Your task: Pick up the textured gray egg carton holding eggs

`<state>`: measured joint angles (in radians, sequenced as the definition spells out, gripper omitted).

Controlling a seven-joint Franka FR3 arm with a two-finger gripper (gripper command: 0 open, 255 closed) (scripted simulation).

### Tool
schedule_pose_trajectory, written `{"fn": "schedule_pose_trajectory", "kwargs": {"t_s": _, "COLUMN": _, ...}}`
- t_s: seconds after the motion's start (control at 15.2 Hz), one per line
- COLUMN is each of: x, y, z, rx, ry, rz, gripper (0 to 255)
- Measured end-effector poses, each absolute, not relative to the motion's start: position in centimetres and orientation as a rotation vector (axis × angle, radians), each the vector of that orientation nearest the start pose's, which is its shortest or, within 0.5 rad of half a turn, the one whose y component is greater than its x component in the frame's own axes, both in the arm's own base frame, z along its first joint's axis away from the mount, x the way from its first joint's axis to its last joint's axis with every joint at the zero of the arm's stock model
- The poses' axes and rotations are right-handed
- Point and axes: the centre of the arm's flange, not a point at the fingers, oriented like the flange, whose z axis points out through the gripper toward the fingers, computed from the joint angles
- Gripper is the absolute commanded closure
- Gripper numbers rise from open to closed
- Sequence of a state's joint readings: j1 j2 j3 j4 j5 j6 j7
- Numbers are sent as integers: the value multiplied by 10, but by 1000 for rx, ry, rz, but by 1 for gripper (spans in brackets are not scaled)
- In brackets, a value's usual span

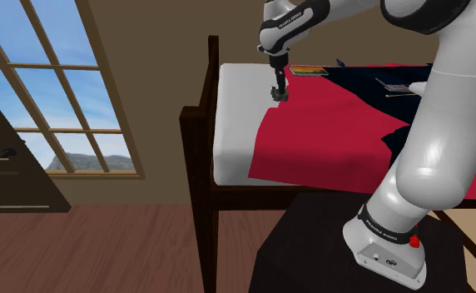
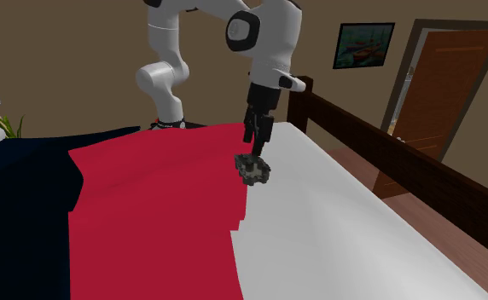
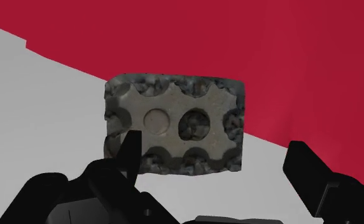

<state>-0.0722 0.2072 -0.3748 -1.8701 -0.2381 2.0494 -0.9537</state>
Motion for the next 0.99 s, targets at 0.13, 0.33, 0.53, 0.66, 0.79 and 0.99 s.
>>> {"fn": "schedule_pose_trajectory", "kwargs": {"t_s": 0.13, "x": 546, "y": -264, "z": 401, "rx": -3170, "ry": -1026, "rz": 331, "gripper": 0}}
{"fn": "schedule_pose_trajectory", "kwargs": {"t_s": 0.33, "x": 545, "y": -264, "z": 394, "rx": -3170, "ry": -1027, "rz": 331, "gripper": 255}}
{"fn": "schedule_pose_trajectory", "kwargs": {"t_s": 0.53, "x": 546, "y": -262, "z": 396, "rx": -3172, "ry": -1034, "rz": 320, "gripper": 255}}
{"fn": "schedule_pose_trajectory", "kwargs": {"t_s": 0.66, "x": 547, "y": -262, "z": 396, "rx": -3172, "ry": -1033, "rz": 322, "gripper": 255}}
{"fn": "schedule_pose_trajectory", "kwargs": {"t_s": 0.79, "x": 546, "y": -263, "z": 394, "rx": -3171, "ry": -1030, "rz": 325, "gripper": 255}}
{"fn": "schedule_pose_trajectory", "kwargs": {"t_s": 0.99, "x": 546, "y": -264, "z": 396, "rx": -3171, "ry": -1027, "rz": 329, "gripper": 255}}
